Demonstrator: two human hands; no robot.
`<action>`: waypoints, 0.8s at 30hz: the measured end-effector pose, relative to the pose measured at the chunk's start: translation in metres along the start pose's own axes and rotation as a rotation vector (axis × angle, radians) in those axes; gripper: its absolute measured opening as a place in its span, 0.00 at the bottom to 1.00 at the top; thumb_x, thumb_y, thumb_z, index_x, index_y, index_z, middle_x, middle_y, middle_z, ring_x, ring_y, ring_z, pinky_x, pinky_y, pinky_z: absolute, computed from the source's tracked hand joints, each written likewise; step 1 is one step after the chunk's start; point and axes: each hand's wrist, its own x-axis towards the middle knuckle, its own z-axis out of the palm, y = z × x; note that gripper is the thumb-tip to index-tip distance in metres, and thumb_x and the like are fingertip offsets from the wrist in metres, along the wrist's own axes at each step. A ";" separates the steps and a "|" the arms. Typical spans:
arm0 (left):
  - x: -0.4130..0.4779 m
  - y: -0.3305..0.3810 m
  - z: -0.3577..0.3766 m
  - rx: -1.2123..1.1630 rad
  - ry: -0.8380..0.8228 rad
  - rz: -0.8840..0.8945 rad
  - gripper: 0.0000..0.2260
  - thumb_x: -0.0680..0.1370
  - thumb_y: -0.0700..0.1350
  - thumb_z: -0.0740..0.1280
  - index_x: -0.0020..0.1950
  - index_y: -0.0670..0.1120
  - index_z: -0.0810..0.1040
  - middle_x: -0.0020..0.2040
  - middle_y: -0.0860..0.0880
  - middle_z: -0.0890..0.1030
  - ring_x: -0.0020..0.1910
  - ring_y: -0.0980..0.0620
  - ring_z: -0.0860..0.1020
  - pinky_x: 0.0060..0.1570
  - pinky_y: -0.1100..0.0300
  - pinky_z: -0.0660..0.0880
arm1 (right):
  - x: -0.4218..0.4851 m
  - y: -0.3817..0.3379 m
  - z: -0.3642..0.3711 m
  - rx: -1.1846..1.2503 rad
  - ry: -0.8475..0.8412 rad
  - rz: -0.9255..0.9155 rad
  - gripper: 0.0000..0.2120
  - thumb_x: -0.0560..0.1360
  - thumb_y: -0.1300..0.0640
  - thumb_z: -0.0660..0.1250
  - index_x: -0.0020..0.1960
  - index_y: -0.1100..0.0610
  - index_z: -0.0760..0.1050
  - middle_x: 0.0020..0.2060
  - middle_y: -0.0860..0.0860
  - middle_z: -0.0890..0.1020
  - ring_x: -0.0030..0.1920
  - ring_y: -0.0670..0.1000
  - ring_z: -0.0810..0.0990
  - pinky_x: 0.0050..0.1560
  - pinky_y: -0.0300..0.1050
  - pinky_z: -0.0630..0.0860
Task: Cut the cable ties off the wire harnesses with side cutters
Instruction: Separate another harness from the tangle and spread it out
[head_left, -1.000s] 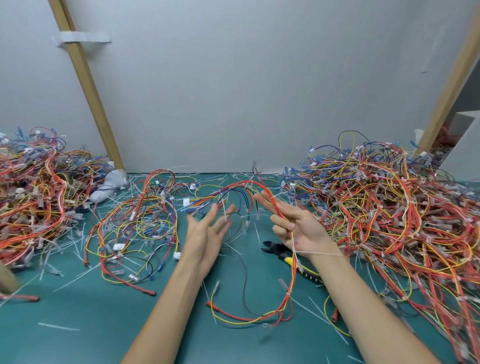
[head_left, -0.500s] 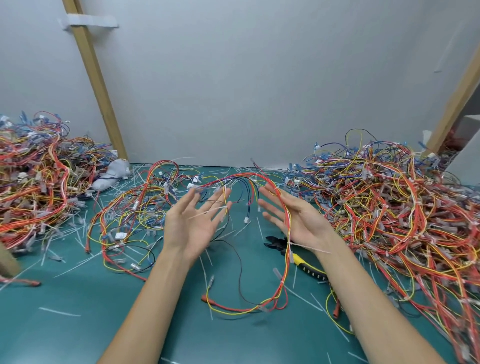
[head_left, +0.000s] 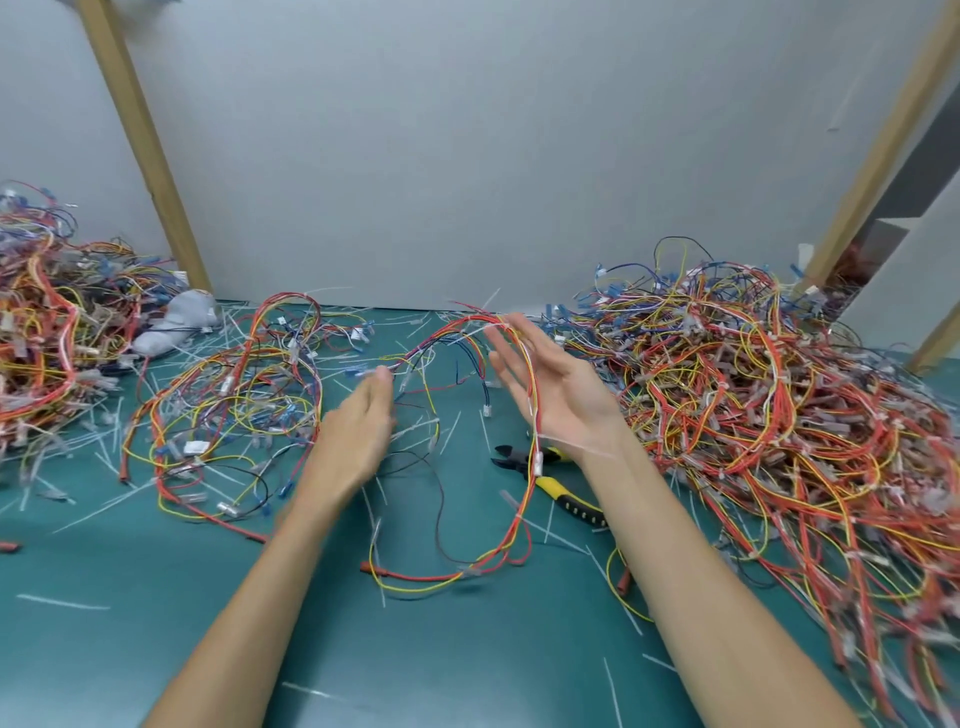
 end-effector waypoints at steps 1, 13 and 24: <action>-0.004 -0.001 0.001 0.256 0.063 0.039 0.28 0.81 0.64 0.45 0.66 0.50 0.74 0.59 0.39 0.80 0.59 0.39 0.77 0.62 0.47 0.71 | 0.000 0.000 0.001 -0.011 0.006 -0.014 0.16 0.82 0.66 0.53 0.68 0.62 0.70 0.65 0.55 0.77 0.57 0.53 0.82 0.60 0.46 0.77; -0.044 0.031 0.026 -0.339 -0.890 -0.090 0.22 0.82 0.55 0.53 0.68 0.43 0.72 0.61 0.42 0.80 0.58 0.42 0.81 0.59 0.54 0.77 | 0.002 -0.001 0.002 -0.075 0.068 -0.112 0.23 0.81 0.69 0.53 0.76 0.63 0.61 0.75 0.54 0.66 0.67 0.54 0.75 0.55 0.43 0.79; -0.034 0.024 0.022 -0.695 -1.315 -0.198 0.39 0.76 0.70 0.48 0.75 0.43 0.65 0.71 0.37 0.71 0.67 0.32 0.71 0.61 0.37 0.73 | 0.003 0.000 -0.007 -0.284 0.124 -0.211 0.28 0.77 0.76 0.57 0.76 0.64 0.59 0.75 0.56 0.65 0.70 0.58 0.71 0.62 0.47 0.75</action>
